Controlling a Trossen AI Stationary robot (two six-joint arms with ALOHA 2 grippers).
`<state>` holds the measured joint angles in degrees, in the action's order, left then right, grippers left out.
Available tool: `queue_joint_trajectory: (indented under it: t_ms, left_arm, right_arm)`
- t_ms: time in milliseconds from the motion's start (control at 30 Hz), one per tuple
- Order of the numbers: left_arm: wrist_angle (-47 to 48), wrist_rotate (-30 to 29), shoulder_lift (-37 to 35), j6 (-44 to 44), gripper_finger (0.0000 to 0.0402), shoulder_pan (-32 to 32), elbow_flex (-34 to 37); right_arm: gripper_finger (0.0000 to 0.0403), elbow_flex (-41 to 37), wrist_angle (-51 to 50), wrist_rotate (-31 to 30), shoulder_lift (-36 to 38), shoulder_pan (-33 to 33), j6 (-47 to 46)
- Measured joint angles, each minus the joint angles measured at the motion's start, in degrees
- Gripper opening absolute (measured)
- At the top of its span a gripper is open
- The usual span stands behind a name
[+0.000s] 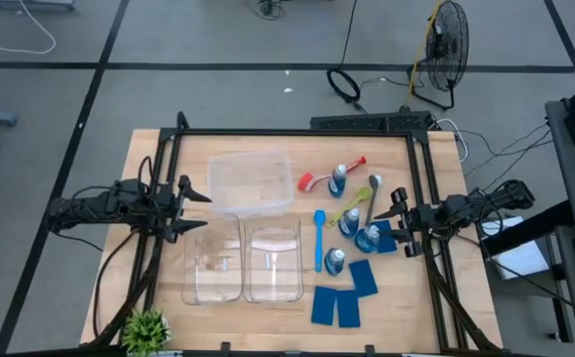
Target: Pick & Place Kitchen Sink Supplies
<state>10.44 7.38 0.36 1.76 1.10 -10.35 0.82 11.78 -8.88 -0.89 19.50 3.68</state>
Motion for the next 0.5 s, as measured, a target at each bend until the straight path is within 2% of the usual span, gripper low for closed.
queue_joint_trajectory:
  t_ms: [500]
  left_arm:
    - [0.01, 0.0, 0.01, 0.0, 0.0306, -0.01, 0.0]
  right_arm:
    - [0.0155, 0.0, -0.01, 0.03, 0.0, 0.0, -0.54]
